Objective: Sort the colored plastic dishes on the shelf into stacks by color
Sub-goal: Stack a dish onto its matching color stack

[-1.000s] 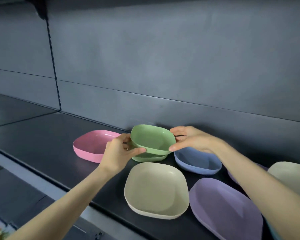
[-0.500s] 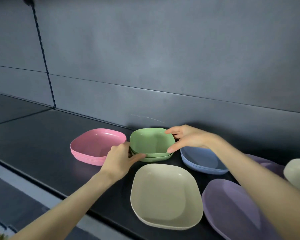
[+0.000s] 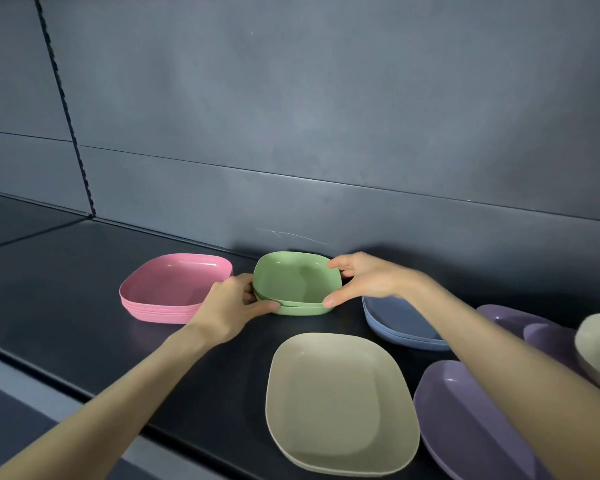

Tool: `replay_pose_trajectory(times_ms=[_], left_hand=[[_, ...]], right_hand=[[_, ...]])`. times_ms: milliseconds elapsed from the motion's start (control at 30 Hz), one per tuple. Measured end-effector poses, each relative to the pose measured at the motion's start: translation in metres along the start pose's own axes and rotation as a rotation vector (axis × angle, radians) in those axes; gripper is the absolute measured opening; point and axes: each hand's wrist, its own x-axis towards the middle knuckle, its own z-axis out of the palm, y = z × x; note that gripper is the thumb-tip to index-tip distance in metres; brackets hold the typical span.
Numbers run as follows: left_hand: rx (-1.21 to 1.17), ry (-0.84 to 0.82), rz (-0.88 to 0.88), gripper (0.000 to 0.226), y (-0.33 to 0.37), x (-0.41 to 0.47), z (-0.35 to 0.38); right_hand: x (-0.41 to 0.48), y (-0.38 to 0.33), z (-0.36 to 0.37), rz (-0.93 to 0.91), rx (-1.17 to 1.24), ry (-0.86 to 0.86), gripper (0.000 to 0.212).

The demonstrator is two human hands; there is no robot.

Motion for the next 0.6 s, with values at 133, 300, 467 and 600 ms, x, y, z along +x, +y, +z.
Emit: replay_pose_trajectory(times_ms=[133,300,467,600], left_hand=[[-0.020,-0.005,0.037,0.032,-0.005,0.002,-0.005],[-0.007,0.017,0.077,0.035,-0.009,0.003,-0.007],[0.066,-0.001,0.042,0.037,-0.012,0.009,-0.009],[0.079,-0.006,0.016,0.039,-0.013,0.011,-0.009]], right_hand=[[0.005,-0.002,0.005,0.016,-0.016,0.020,0.099],[0.010,-0.002,0.010,0.014,0.029,0.068,0.097],[0.009,-0.005,0.010,0.000,0.008,0.082,0.096],[0.008,-0.007,0.009,0.008,-0.002,0.094,0.094]])
